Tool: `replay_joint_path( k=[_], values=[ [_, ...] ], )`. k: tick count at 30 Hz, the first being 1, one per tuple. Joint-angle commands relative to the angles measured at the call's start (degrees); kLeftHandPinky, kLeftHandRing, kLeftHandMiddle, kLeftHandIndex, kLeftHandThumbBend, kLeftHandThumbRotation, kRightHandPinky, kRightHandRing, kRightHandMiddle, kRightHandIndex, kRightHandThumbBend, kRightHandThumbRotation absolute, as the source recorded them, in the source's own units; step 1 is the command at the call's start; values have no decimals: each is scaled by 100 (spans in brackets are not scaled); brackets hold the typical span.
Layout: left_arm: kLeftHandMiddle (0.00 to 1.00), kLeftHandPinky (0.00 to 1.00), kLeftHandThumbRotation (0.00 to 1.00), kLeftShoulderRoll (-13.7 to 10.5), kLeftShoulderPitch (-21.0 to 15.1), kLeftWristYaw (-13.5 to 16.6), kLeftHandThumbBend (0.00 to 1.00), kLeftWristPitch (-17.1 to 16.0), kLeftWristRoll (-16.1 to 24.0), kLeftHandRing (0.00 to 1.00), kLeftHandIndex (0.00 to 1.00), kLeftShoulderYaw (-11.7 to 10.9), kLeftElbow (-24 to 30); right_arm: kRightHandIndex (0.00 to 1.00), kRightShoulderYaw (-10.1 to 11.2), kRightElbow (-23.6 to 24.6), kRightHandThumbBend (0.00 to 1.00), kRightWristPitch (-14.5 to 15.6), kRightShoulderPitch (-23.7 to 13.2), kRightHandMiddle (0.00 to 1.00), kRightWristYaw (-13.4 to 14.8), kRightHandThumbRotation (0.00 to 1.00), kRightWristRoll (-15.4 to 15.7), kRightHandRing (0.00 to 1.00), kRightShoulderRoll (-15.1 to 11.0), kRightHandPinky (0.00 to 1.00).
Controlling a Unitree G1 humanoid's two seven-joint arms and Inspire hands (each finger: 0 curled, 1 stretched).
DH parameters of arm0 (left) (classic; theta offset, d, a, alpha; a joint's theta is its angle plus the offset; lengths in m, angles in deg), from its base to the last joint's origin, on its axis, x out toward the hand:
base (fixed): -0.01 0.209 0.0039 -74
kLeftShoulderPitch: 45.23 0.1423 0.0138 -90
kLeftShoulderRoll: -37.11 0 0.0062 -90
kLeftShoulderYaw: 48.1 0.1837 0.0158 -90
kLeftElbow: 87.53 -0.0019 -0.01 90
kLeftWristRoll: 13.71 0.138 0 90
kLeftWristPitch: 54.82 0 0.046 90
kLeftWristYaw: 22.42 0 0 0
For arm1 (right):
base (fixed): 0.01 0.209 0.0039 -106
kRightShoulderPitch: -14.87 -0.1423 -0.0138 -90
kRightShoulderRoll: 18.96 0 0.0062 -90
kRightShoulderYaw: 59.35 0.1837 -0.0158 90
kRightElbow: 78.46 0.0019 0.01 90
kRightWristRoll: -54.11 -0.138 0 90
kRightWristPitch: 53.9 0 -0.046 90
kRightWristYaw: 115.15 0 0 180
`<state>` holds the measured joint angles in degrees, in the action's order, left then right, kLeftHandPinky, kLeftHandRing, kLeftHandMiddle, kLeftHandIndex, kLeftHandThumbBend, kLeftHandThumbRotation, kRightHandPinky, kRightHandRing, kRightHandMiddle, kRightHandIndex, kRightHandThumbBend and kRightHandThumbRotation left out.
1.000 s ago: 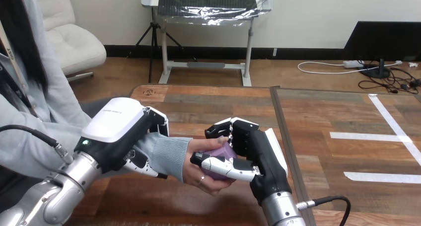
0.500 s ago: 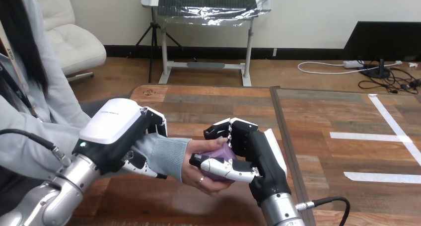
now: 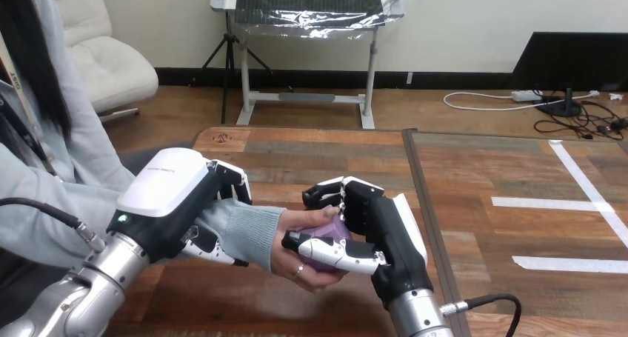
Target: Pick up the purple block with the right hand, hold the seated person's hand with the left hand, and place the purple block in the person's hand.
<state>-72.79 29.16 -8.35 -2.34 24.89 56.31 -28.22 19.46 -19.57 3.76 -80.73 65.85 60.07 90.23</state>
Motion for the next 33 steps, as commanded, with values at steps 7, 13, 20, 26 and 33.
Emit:
replay_joint_path(
  k=[7, 13, 20, 26, 33],
  values=[
    [56, 47, 5, 177, -252, 329, 100, 123, -167, 52, 58, -335, 569, 75, -100, -169, 92, -146, -502, 73, -107, 14, 235, 70, 75, 66],
    [69, 63, 16, 184, -152, 416, 100, 232, -46, 69, 72, -343, 553, 87, 32, -273, 98, -228, -614, 84, -235, 30, 114, 85, 18, 85],
    [79, 75, 27, 163, -49, 606, 100, 381, 155, 80, 82, -283, 534, 93, 216, -546, 100, -510, -839, 90, -271, 41, 12, 91, -74, 93],
    [90, 84, 38, 146, 29, 661, 100, 443, 226, 89, 91, -240, 524, 98, 362, -806, 100, -795, -1020, 94, -266, 48, -71, 94, -132, 95],
    [98, 91, 46, 141, 113, 809, 100, 368, 248, 97, 98, -221, 436, 100, 551, -1147, 100, -1145, -1236, 95, -338, 50, -247, 96, -162, 96]
  ],
)
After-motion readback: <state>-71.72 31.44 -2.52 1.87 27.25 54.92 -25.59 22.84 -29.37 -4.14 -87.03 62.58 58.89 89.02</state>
